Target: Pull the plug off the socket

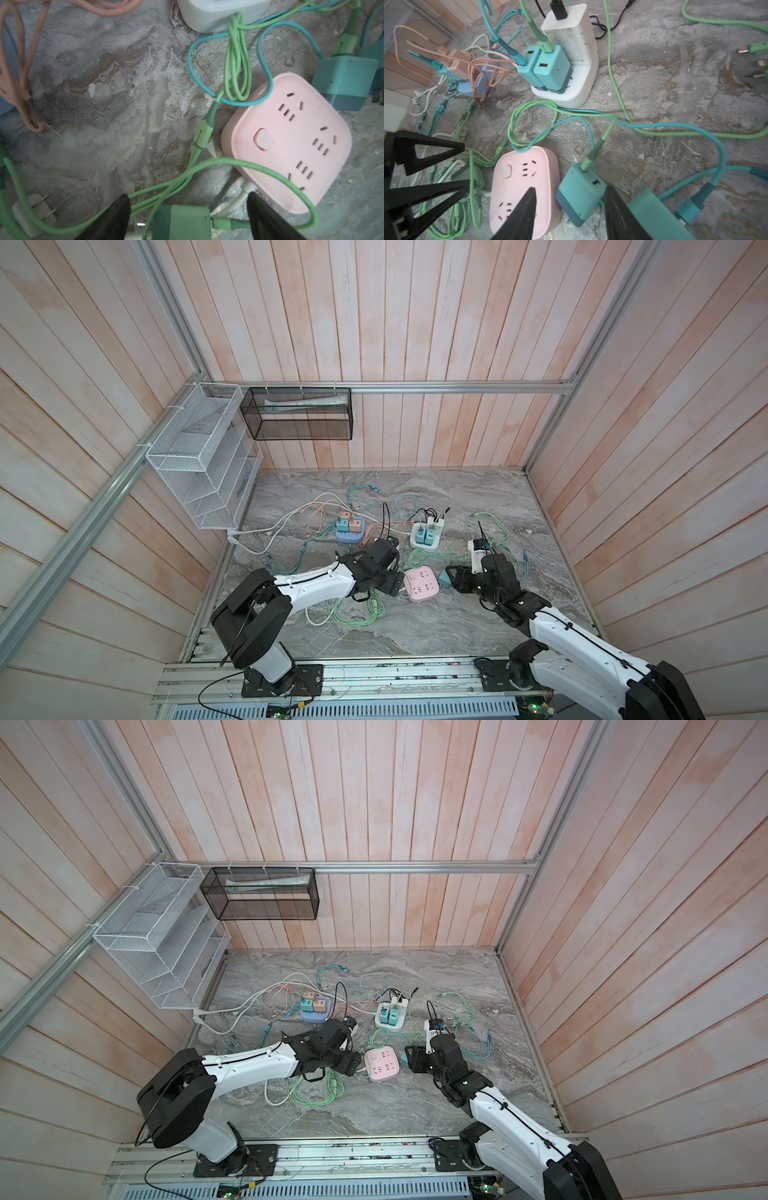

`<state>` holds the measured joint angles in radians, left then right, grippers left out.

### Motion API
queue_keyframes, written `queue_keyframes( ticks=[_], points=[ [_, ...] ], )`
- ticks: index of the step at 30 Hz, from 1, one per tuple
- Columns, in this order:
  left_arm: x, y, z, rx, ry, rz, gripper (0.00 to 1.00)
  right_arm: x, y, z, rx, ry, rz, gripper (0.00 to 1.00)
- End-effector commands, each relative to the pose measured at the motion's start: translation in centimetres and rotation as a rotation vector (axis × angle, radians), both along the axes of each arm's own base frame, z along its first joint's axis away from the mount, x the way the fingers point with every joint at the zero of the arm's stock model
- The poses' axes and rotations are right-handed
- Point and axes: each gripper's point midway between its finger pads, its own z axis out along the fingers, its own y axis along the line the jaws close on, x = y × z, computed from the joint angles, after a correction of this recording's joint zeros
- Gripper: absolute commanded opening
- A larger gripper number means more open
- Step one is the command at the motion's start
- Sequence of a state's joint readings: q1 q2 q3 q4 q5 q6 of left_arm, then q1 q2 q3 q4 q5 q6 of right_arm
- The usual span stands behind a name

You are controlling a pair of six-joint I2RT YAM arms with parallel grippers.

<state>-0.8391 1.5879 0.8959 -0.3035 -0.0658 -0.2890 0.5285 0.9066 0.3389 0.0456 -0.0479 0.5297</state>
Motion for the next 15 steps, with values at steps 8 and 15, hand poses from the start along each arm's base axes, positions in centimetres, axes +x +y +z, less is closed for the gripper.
queue_keyframes(
  ticks=[8,15],
  points=[
    [2.1,1.8,3.8,-0.082,-0.095,0.129,1.0,-0.3,3.4,2.8,-0.002,-0.182,0.115,0.54],
    [3.5,5.7,5.7,-0.133,-0.149,0.263,1.0,-0.4,5.3,4.6,-0.018,-0.285,0.187,0.62]
  ],
)
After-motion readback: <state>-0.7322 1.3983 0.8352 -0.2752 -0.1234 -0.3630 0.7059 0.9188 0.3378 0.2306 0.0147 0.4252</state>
